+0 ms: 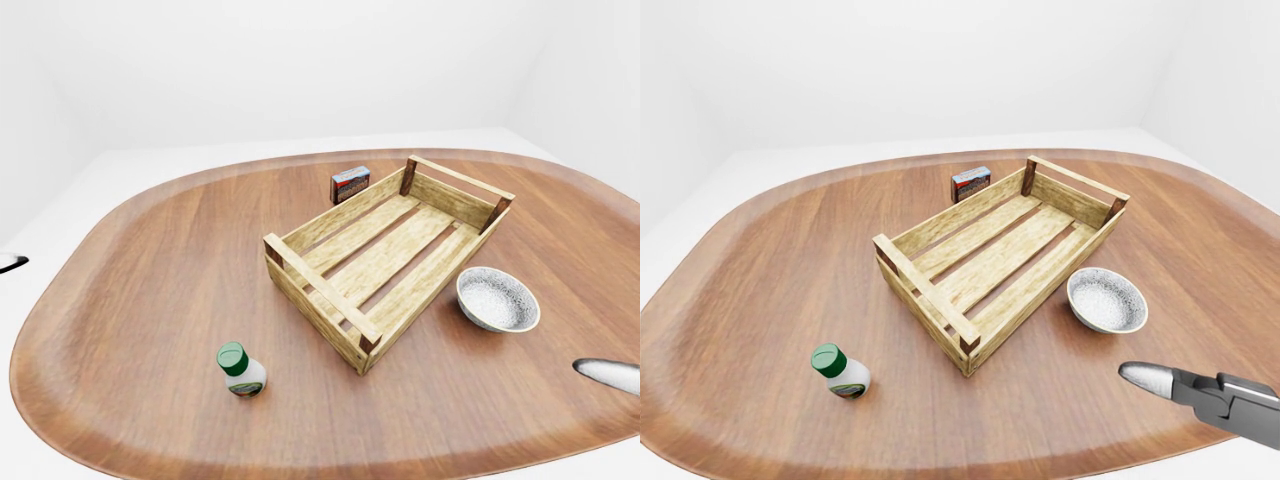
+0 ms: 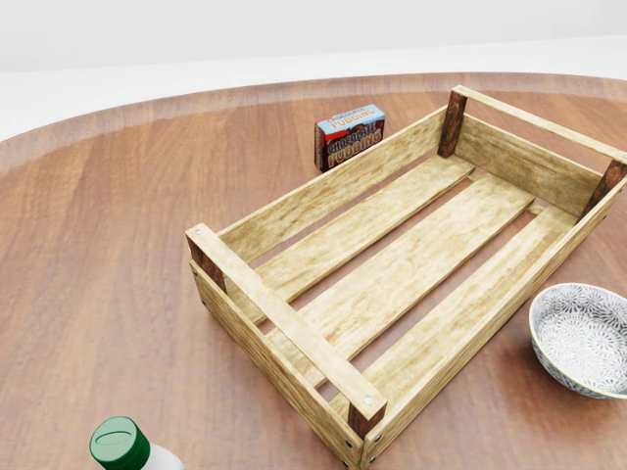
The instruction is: Pick up the salad dressing and put it in the tray.
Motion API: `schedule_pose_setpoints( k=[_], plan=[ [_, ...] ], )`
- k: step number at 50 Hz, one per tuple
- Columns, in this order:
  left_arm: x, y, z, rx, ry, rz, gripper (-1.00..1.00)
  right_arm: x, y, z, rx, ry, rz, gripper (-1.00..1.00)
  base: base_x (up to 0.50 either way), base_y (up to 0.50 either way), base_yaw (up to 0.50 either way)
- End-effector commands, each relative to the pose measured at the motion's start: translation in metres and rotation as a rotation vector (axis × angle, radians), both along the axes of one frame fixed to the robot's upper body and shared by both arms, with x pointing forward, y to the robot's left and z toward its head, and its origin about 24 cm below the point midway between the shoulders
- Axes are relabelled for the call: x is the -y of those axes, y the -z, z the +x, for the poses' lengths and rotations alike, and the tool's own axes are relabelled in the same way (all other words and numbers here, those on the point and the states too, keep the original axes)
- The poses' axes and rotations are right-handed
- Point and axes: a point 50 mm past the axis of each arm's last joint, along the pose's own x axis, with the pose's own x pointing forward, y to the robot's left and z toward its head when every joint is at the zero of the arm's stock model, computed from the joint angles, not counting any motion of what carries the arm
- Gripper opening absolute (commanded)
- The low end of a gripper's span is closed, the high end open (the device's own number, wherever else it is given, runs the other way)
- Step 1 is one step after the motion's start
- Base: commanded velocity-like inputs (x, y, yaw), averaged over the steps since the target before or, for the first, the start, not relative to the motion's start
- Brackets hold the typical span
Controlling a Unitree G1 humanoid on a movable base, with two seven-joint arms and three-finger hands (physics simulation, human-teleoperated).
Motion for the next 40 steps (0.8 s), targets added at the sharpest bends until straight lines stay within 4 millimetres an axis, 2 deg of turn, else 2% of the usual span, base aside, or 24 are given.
schedule_pose_setpoints(
  k=[1, 6, 11, 15, 18, 22, 25, 27, 33, 36, 40],
  plan=[
    [0.001, 0.000, 0.000, 0.001, 0.001, 0.005, 1.00, 0.001, 0.002, -0.001, -0.008, 0.007, 0.008, 1.00, 0.50, -0.05, 0.00],
    [0.000, 0.000, 0.000, -0.001, -0.001, 0.004, 1.00, 0.007, 0.007, 0.001, -0.032, 0.021, 0.035, 1.00, 0.50, -0.05, 0.00],
    [0.000, 0.000, 0.000, 0.000, -0.001, 0.004, 1.00, 0.006, 0.004, 0.000, -0.001, 0.034, 0.034, 1.00, 0.50, -0.05, 0.00],
    [0.000, 0.000, 0.000, -0.003, -0.001, 0.004, 1.00, 0.009, 0.002, -0.001, 0.036, 0.022, 0.064, 1.00, 0.00, 0.00, 0.00],
    [0.000, 0.000, 0.000, -0.001, -0.002, 0.005, 1.00, 0.001, 0.008, 0.014, -0.098, 0.122, -0.059, 1.00, 0.03, 0.16, 0.00],
    [0.000, 0.000, 0.000, -0.004, -0.003, 0.005, 1.00, 0.005, 0.000, 0.003, 0.026, 0.053, 0.014, 1.00, 0.10, 0.32, 0.00],
    [-0.001, 0.001, 0.000, -0.006, -0.007, 0.002, 1.00, 0.011, 0.006, 0.003, -0.011, 0.076, 0.037, 1.00, 0.00, 0.00, 0.00],
    [-0.001, 0.001, 0.000, -0.006, -0.006, 0.002, 1.00, 0.010, 0.001, -0.001, 0.026, 0.061, 0.035, 1.00, 0.00, 0.00, 0.00],
    [-0.001, 0.002, 0.001, -0.011, -0.005, 0.000, 1.00, 0.014, 0.008, 0.004, 0.003, 0.069, 0.075, 1.00, 0.00, 0.00, 0.00],
    [-0.002, 0.003, 0.002, -0.017, -0.006, -0.002, 1.00, 0.012, 0.006, 0.004, 0.018, 0.067, 0.071, 1.00, 0.00, 0.00, 0.00],
    [-0.001, 0.001, 0.001, -0.008, -0.005, 0.002, 1.00, 0.021, 0.001, 0.006, 0.076, 0.141, 0.089, 1.00, 0.00, 0.00, 0.00]
  ],
)
